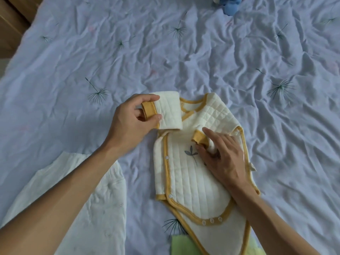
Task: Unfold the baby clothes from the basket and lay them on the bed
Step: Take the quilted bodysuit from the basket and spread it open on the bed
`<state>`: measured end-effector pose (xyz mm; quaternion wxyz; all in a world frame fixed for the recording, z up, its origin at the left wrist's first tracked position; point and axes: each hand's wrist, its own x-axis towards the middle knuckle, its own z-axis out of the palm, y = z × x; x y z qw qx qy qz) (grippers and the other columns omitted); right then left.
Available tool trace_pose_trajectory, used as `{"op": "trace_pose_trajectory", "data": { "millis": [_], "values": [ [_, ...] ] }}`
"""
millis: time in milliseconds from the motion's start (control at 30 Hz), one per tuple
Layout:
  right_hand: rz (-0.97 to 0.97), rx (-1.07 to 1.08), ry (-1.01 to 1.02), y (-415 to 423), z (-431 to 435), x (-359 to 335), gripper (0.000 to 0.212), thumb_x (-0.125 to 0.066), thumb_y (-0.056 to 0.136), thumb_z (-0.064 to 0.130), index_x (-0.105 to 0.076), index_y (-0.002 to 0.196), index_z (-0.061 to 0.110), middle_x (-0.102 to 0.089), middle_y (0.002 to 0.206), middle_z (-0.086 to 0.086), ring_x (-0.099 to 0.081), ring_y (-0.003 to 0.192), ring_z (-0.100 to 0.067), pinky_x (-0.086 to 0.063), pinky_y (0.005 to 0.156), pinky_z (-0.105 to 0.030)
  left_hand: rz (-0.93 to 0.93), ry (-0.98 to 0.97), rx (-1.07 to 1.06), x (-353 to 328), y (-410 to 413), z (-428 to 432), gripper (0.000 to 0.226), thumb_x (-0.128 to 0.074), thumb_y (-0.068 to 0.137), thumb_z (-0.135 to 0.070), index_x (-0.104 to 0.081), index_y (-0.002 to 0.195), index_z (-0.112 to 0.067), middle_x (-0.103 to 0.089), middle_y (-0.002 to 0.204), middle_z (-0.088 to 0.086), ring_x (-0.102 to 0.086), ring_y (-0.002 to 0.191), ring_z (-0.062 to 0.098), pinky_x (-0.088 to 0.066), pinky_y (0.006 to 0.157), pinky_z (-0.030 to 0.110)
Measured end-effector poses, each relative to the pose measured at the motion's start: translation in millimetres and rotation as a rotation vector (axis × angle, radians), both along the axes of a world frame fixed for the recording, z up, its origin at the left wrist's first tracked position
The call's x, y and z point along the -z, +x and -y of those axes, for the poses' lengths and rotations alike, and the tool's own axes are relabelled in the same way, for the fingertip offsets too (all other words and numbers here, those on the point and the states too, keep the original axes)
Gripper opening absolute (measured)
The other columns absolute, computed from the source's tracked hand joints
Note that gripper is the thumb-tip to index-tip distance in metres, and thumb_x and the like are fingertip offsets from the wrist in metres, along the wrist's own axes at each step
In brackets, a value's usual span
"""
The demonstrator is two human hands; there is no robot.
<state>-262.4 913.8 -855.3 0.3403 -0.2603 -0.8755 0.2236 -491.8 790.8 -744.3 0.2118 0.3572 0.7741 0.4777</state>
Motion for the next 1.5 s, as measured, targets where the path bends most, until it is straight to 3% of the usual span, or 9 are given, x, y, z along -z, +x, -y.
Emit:
{"op": "trace_pose_trajectory", "data": {
  "millis": [367,633,800,867,933,1033,1100,1200,1500],
  "values": [
    [0.027,0.007,0.105,-3,0,8,0.040,-0.073,0.092,0.032,-0.070,0.124,0.009,-0.076,0.107,-0.005,-0.069,0.092,-0.023,-0.053,0.082,-0.041,-0.103,-0.230,-0.025,-9,-118,79,0.058,-0.077,0.087,-0.004,-0.069,0.108,-0.057,-0.073,0.082,0.002,-0.065,0.067,0.003,-0.050,0.070,0.007],
    [0.044,-0.008,0.113,-3,-3,15,0.042,-0.073,0.093,0.033,-0.066,0.129,0.014,-0.075,0.110,-0.005,-0.068,0.092,-0.023,-0.052,0.083,-0.042,0.002,-0.343,-0.018,40,-141,79,0.056,-0.077,0.087,-0.003,-0.069,0.108,-0.054,-0.076,0.075,0.006,-0.061,0.066,0.012,-0.050,0.073,0.025],
    [0.027,-0.011,0.123,-4,-4,15,0.042,-0.073,0.093,0.034,-0.064,0.130,0.016,-0.075,0.109,-0.004,-0.067,0.091,-0.021,-0.051,0.082,-0.041,-0.064,-0.384,-0.008,58,-139,79,0.050,-0.076,0.088,-0.009,-0.067,0.112,-0.052,-0.063,0.079,0.035,-0.050,0.065,0.025,-0.042,0.073,0.034],
    [0.019,-0.011,0.128,-4,-4,15,0.041,-0.073,0.093,0.034,-0.064,0.130,0.016,-0.075,0.109,-0.003,-0.066,0.092,-0.019,-0.051,0.082,-0.040,-0.128,-0.387,0.024,58,-138,76,0.052,-0.075,0.088,-0.007,-0.066,0.113,-0.051,-0.066,0.089,0.027,-0.058,0.071,0.030,-0.046,0.077,0.034],
    [0.016,-0.011,0.126,-4,-4,15,0.041,-0.073,0.093,0.033,-0.065,0.129,0.015,-0.075,0.109,-0.003,-0.067,0.092,-0.019,-0.051,0.081,-0.041,-0.290,-0.414,0.051,58,-135,74,0.049,-0.076,0.086,-0.002,-0.067,0.119,-0.038,-0.066,0.117,0.009,-0.064,0.098,0.034,-0.046,0.092,0.035],
    [0.016,-0.012,0.121,-4,-4,14,0.041,-0.074,0.093,0.032,-0.066,0.128,0.013,-0.075,0.110,-0.003,-0.068,0.092,-0.020,-0.051,0.081,-0.041,-0.613,-0.475,0.004,54,-121,66,0.042,-0.078,0.083,-0.008,-0.072,0.121,-0.026,-0.050,0.148,0.001,-0.046,0.128,0.036,-0.031,0.104,0.041],
    [0.017,-0.013,0.117,-4,-4,13,0.041,-0.075,0.092,0.031,-0.067,0.128,0.012,-0.075,0.110,-0.003,-0.068,0.091,-0.020,-0.051,0.081,-0.040,-0.694,-0.363,0.037,49,-97,49,0.036,-0.074,0.082,-0.023,-0.074,0.118,-0.027,-0.052,0.146,0.000,-0.046,0.126,0.031,-0.028,0.100,0.037],
    [0.009,-0.005,0.117,-5,-4,12,0.041,-0.075,0.091,0.030,-0.067,0.127,0.012,-0.075,0.107,-0.003,-0.068,0.090,-0.020,-0.051,0.081,-0.040,-0.531,-0.165,0.217,55,-44,13,0.041,-0.068,0.085,-0.046,-0.074,0.120,-0.025,-0.062,0.130,-0.002,-0.056,0.118,0.020,-0.034,0.104,0.033],
    [0.000,0.010,0.074,-6,-3,6,0.039,-0.076,0.090,0.028,-0.069,0.125,0.012,-0.076,0.105,-0.001,-0.069,0.089,-0.017,-0.053,0.080,-0.042,-0.628,-0.222,0.182,109,-9,-1,0.052,-0.056,0.090,-0.067,-0.065,0.132,-0.037,-0.052,0.146,-0.012,-0.048,0.133,0.015,-0.033,0.107,0.041]
  ]
}}
